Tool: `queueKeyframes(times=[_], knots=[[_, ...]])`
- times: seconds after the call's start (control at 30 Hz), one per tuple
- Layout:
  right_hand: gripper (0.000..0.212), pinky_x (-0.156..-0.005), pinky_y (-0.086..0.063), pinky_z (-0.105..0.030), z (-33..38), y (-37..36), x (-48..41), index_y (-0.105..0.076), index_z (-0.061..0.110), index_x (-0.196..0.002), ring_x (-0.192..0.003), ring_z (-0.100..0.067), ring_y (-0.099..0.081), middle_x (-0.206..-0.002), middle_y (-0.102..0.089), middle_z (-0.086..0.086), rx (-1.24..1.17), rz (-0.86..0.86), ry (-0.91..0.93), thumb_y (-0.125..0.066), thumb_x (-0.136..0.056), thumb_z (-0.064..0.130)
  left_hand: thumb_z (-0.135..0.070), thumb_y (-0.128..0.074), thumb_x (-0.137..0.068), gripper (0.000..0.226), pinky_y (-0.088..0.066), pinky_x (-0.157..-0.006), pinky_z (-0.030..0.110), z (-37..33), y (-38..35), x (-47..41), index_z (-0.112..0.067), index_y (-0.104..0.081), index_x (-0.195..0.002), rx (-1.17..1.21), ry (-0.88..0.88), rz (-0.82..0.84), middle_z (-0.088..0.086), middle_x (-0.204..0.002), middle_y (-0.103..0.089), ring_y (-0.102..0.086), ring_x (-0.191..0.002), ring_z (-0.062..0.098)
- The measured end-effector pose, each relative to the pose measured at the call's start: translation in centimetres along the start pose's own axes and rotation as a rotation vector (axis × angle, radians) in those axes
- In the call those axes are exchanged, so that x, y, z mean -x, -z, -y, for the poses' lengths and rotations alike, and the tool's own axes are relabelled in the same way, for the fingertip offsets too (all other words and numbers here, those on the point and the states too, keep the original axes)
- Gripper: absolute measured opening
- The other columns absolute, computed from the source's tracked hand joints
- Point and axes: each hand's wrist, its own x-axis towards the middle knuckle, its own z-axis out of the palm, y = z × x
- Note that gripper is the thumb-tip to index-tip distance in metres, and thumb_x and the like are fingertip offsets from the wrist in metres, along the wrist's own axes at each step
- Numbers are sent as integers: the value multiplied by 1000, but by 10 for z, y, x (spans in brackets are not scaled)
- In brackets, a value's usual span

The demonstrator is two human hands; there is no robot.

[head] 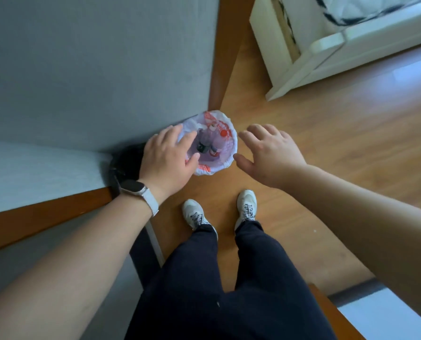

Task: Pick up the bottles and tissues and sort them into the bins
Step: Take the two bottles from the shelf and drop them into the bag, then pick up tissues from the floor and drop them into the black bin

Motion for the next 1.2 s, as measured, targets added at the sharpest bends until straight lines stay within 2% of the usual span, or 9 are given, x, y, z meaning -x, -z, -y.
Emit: queueKeyframes(times=[0.23,0.4,0.67,0.87,1.07,1.2], knots=[[49,-89,-43,-42,24,85,43,-52,23,-124,-115,-29,-50,-124,-55,-1,10,-60,-52,-44,-89,56,-38,-57,-84,46,-42,-96,48,-28,91,6,-15,-62,-124,-95,-140,-12,19,-130,-58,-54,-118,38],[55,-93,-42,-42,-2,131,69,-50,23,-129,-119,-27,-48,-128,-53,-2,32,-77,-59,-39,-89,59,-42,-54,-85,47,-43,-97,48,-69,134,-8,-16,-65,-123,-132,-177,-27,18,-131,-59,-54,-120,37],[57,-103,-36,-42,-110,209,113,-41,26,-139,-130,-25,-39,-140,-46,0,45,-168,-126,-37,-91,58,-38,-60,-89,45,-42,-100,49,-185,180,-54,-20,-60,-130,-127,-306,-86,13,-136,-56,-48,-128,32],[52,-100,-36,-39,-212,247,175,-47,23,-135,-127,-24,-41,-134,-50,0,-23,-327,-240,-44,-91,52,-42,-53,-90,46,-39,-102,48,-319,196,-103,-22,-58,-132,-139,-466,-152,10,-138,-53,-47,-129,29],[60,-104,-33,-39,-303,274,237,-46,25,-137,-132,-23,-38,-140,-47,0,-37,-409,-373,-32,-89,59,-41,-57,-92,45,-36,-104,50,-439,201,-148,-24,-55,-134,-170,-623,-170,7,-139,-50,-45,-130,28],[58,-103,-35,-39,-343,283,273,-48,24,-136,-131,-24,-41,-138,-49,-1,-41,-478,-495,-36,-89,57,-44,-50,-90,47,-41,-99,50,-499,198,-170,-23,-55,-132,-162,-736,-171,8,-136,-53,-49,-125,29]])
